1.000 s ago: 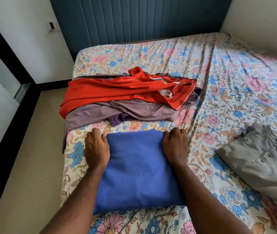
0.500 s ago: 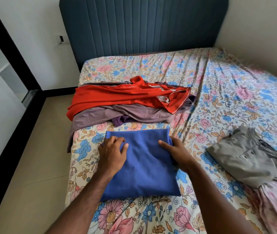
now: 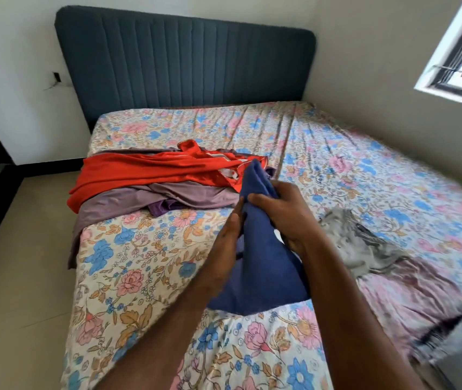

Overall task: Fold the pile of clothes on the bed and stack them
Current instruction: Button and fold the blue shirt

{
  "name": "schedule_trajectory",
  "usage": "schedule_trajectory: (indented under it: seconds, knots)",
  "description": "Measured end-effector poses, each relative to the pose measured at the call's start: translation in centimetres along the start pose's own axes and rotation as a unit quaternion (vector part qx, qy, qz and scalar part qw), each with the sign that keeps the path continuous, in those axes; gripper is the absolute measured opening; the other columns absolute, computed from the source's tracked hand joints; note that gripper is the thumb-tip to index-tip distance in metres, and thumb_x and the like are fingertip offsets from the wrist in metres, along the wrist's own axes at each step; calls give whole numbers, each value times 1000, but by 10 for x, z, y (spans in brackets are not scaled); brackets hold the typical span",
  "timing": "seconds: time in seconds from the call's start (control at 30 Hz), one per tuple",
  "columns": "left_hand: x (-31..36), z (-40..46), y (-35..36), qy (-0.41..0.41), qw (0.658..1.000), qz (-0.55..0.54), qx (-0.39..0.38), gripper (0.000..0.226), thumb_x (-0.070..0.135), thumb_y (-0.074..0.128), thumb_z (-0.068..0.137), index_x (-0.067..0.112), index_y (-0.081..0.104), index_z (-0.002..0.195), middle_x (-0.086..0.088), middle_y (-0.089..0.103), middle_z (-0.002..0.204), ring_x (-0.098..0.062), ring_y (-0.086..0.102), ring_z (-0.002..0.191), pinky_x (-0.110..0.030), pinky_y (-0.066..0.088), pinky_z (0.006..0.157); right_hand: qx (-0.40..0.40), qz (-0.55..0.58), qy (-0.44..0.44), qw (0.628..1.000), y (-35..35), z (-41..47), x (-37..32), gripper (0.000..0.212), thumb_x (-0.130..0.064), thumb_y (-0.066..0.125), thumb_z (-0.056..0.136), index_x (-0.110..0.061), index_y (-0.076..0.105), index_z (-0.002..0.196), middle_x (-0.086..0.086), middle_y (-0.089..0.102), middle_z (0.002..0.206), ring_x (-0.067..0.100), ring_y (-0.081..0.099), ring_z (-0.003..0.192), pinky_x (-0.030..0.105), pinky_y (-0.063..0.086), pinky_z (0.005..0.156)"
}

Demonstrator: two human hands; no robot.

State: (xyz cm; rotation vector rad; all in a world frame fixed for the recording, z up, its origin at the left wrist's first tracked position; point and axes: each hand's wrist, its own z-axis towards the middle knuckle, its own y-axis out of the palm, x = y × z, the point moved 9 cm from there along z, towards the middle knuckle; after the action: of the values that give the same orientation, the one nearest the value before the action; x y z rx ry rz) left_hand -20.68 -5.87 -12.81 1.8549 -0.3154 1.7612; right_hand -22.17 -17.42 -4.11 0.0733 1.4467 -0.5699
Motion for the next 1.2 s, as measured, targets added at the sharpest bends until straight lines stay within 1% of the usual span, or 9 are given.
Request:
schedule_trajectory:
  seconds: [0.07,0.2,0.37,0.47,0.53,0.7,0.87,0.97,1.2]
  knots:
    - [-6,-8,5,-49,996,-69,21,39,59,46,97,43,56,131,6,67,131,-8,64,118,-32,55,86,-19,-150,-46,988,7,-3,-34,22,-7,67,84,-3,53,68,5,51,56,16,49,55,31,37,55]
    - [-24,-45,-14,-111,968,-208,86,46,48,36,102,16,59,126,-7,68,125,-23,65,110,-44,49,99,-87,-352,-64,930,68,-20,-56,27,-9,61,85,-10,41,67,4,42,61,26,46,59,33,29,51]
    - [-69,-116,-125,-188,939,-141,250,33,35,31,110,17,58,115,-2,65,101,-19,62,86,-41,51,81,-230,-369,-46,899,207,-58,-6,15,-8,61,92,-2,55,104,22,63,109,38,61,101,39,47,74]
    - [-81,-143,-204,-213,904,-55,366,32,12,36,108,-3,61,120,-14,64,88,-35,65,93,-36,53,67,-272,-361,-30,891,279,-82,47,20,-14,54,97,0,63,108,24,66,110,42,64,103,40,50,75]
    - [-84,-151,-232,-219,891,-28,397,28,15,46,103,-2,67,94,-12,60,60,-31,69,65,-28,46,45,-285,-337,-7,897,298,-92,65,18,-19,52,99,-3,61,96,24,66,102,41,65,96,39,50,72]
    - [-93,-129,-249,-238,884,111,388,60,66,62,87,7,68,75,-14,64,68,-28,59,61,-31,43,54,-183,-245,-4,952,237,-72,55,25,-22,50,98,-10,65,82,18,69,89,38,62,86,35,42,66]
    - [-81,-110,-229,-214,845,300,388,36,48,69,88,13,64,95,-10,69,86,-32,64,78,-35,46,65,96,-305,82,944,73,-41,109,18,-17,55,94,-9,70,100,11,68,99,31,63,85,36,51,71]
    - [-79,-109,-225,-190,820,357,405,26,38,60,97,12,61,100,-11,68,90,-34,62,78,-37,45,66,56,-288,182,939,37,-43,159,32,-33,57,101,-4,69,99,13,71,96,24,61,74,30,46,64]
    - [-66,-113,-239,-100,845,335,405,14,20,59,100,7,64,96,-10,62,81,-34,58,76,-34,37,61,-68,-321,131,935,85,-38,158,63,-65,62,88,-14,59,123,7,64,108,29,65,101,32,46,75]
